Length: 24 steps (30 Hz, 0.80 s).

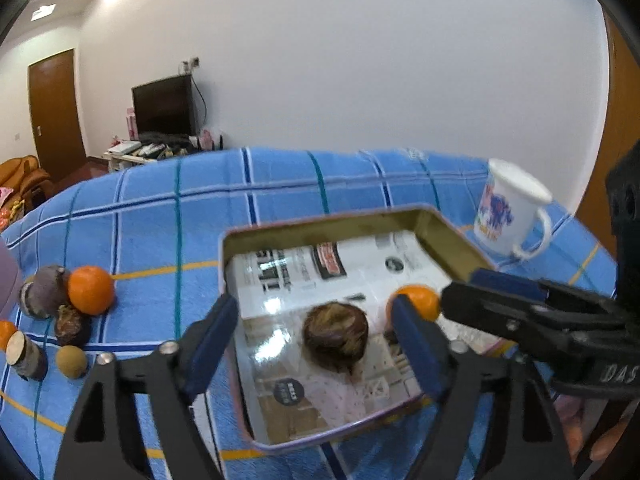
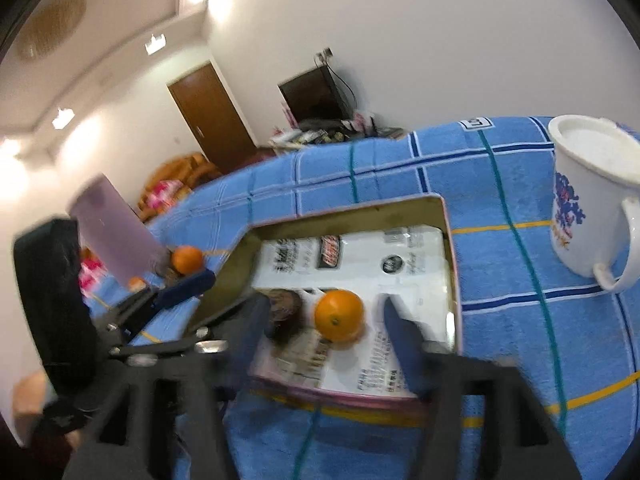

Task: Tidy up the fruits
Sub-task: 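Carry both fruits into the tin tray and open both tools, then move both open tools back over the fruit cluster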

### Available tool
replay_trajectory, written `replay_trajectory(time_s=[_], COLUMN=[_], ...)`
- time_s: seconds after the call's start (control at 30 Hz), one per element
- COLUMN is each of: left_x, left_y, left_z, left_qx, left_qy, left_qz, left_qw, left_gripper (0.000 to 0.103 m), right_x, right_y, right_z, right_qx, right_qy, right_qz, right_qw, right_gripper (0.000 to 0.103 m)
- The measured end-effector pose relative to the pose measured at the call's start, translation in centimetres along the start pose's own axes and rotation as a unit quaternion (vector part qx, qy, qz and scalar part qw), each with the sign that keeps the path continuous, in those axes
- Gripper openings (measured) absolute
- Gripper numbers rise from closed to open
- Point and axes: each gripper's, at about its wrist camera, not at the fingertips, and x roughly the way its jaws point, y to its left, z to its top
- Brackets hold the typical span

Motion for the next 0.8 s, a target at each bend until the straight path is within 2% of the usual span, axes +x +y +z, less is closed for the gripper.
replay_trajectory(time_s=[0.07,0.13,0.3,0.47,0.63,0.8], left_x=[-0.8,-1.7,-2.7,-3.3,-4.2,-5.3], left_y=[0.2,-0.1,-1.1,0.1,2.1,3.9], left_z=[0.0,-0.1,0.0,-0.2,-0.5,-1.0], left_qx=[-0.007,0.003,0.044,0.044,0.031,0.035], left_qy=[-0.022,-0.053,-0.088,-0.1,-0.108,-0.117], left_qz=[0.014,0.027,0.071,0.109,0.126,0.148], left_qw=[0.9996,0.9982,0.9926,0.9881,0.9856,0.9813], left_gripper=[0.103,0.103,0.103,0.103,0.103,0.103], right_x=[-0.8,-1.2,-1.7,-2.6,-3.6,-3.4], right_y=[0.0,0.3,1.3,1.4,3.0,3.9], right_z=[0.0,0.0,-0.4,-0.6,-1.1,-1.4], right_qx=[0.008,0.003,-0.013,-0.03,-0.08,-0.097], right_qy=[-0.023,-0.034,-0.05,-0.089,-0.149,-0.156], right_qz=[0.013,0.012,-0.037,-0.078,-0.13,-0.153], right_qw=[1.0,0.999,0.998,0.992,0.977,0.971], right_gripper=[0.077,0.077,0.077,0.077,0.077,0.077])
